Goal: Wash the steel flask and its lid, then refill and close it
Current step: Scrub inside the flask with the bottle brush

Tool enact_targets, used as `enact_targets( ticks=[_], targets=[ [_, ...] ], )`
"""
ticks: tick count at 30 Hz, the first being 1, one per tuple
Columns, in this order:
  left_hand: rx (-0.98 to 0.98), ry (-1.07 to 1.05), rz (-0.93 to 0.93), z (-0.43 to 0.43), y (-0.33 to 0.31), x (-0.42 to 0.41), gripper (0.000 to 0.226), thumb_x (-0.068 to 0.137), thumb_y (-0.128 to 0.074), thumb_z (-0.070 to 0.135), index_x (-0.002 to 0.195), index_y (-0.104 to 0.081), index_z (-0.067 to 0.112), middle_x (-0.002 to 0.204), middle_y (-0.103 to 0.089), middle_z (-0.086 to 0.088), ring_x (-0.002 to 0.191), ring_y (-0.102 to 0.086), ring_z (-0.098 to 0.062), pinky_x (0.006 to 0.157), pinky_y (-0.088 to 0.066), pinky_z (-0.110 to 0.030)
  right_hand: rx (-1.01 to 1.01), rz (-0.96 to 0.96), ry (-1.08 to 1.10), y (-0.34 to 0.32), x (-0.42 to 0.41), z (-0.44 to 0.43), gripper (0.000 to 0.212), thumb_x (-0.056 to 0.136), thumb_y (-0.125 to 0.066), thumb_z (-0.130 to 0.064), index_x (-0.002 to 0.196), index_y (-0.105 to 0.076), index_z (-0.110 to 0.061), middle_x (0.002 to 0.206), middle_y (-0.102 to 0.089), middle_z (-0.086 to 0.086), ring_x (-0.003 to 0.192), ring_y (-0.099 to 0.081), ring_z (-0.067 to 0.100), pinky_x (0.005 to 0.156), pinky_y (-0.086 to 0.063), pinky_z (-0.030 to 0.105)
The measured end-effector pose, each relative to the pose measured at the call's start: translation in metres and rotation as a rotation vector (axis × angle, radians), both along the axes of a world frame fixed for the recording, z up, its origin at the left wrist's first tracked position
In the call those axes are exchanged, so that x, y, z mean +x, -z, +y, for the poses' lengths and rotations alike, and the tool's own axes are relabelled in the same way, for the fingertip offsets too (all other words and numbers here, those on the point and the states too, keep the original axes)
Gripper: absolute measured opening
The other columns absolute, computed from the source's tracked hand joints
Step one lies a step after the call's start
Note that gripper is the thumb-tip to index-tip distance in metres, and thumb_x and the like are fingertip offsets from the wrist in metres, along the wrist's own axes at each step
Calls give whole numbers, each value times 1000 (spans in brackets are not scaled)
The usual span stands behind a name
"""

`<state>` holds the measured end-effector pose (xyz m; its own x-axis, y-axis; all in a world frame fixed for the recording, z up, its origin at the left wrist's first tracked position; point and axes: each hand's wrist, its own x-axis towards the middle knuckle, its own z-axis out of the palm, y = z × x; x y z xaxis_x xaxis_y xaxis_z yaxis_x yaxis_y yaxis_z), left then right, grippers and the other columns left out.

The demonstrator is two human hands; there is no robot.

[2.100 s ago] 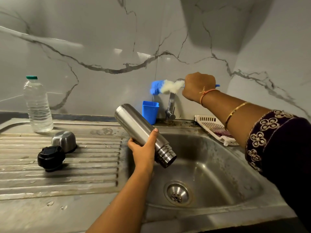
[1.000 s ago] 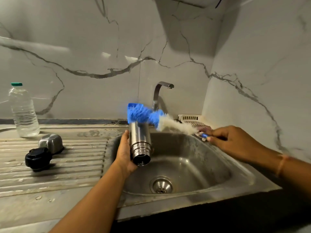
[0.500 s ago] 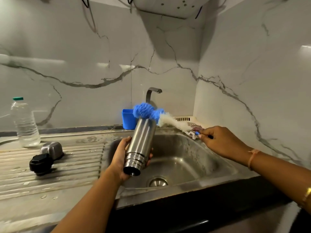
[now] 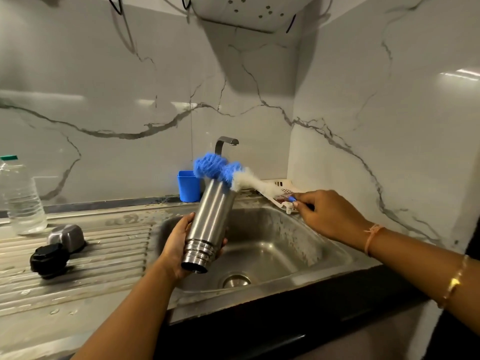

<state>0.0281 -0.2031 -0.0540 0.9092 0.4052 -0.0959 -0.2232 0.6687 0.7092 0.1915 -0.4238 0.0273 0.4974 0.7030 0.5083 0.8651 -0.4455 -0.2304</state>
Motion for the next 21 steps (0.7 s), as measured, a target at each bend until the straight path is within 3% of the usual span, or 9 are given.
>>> enact_targets(
  ticks=[4, 7, 10, 12, 14, 17, 21],
  targets=[
    [-46, -79, -102, 11, 3, 0, 57, 89, -48, 46, 135, -48, 11, 99, -67, -19, 72, -68, -33, 63, -59, -45, -100, -35, -215, 23, -25, -8, 30, 98, -46, -32, 124, -60, -27, 74, -67, 1, 56, -54, 11, 50, -42, 21],
    [-80, -123, -198, 19, 6, -4, 65, 75, -59, 48, 132, -52, 16, 98, -70, -12, 76, -70, -29, 73, -56, -53, -106, -129, -260, 28, -33, -7, 35, 98, -46, -33, 131, -56, -28, 83, -69, -2, 59, -49, 7, 59, -48, 27],
    [-82, -16, -322, 16, 2, -9, 79, 62, -82, 38, 130, -53, 12, 113, -66, -16, 91, -68, -35, 73, -57, -52, -3, -137, -216, 13, -21, 6, 33, 97, -48, -29, 128, -58, -26, 78, -69, 3, 51, -43, 6, 51, -38, 22],
    [-68, 30, -354, 13, 0, -9, 92, 48, -93, 34, 127, -53, 6, 113, -64, -20, 93, -67, -37, 74, -57, -49, 88, -68, -143, -2, -13, 13, 32, 96, -49, -27, 126, -61, -23, 87, -72, 6, 52, -47, 8, 50, -36, 22],
    [-63, 32, -354, 9, -1, -8, 92, 43, -95, 33, 121, -55, 4, 109, -65, -21, 90, -67, -36, 74, -57, -47, 106, -53, -115, -9, -7, 15, 32, 97, -49, -26, 125, -62, -21, 90, -72, 5, 52, -50, 11, 48, -35, 20],
    [-76, -48, -339, 11, 1, -7, 91, 42, -96, 32, 120, -55, 7, 104, -67, -14, 85, -67, -30, 75, -57, -46, -17, -110, -230, 4, -15, 7, 32, 97, -48, -29, 126, -60, -24, 75, -69, 2, 48, -47, 9, 46, -32, 16],
    [-137, -99, -351, 19, 6, -9, 82, 58, -83, 50, 127, -54, 15, 110, -65, -9, 87, -65, -27, 75, -56, -43, -39, -152, -314, 24, -24, 1, 34, 97, -49, -32, 129, -57, -27, 71, -67, -3, 55, -54, 10, 51, -42, 22]
  ],
)
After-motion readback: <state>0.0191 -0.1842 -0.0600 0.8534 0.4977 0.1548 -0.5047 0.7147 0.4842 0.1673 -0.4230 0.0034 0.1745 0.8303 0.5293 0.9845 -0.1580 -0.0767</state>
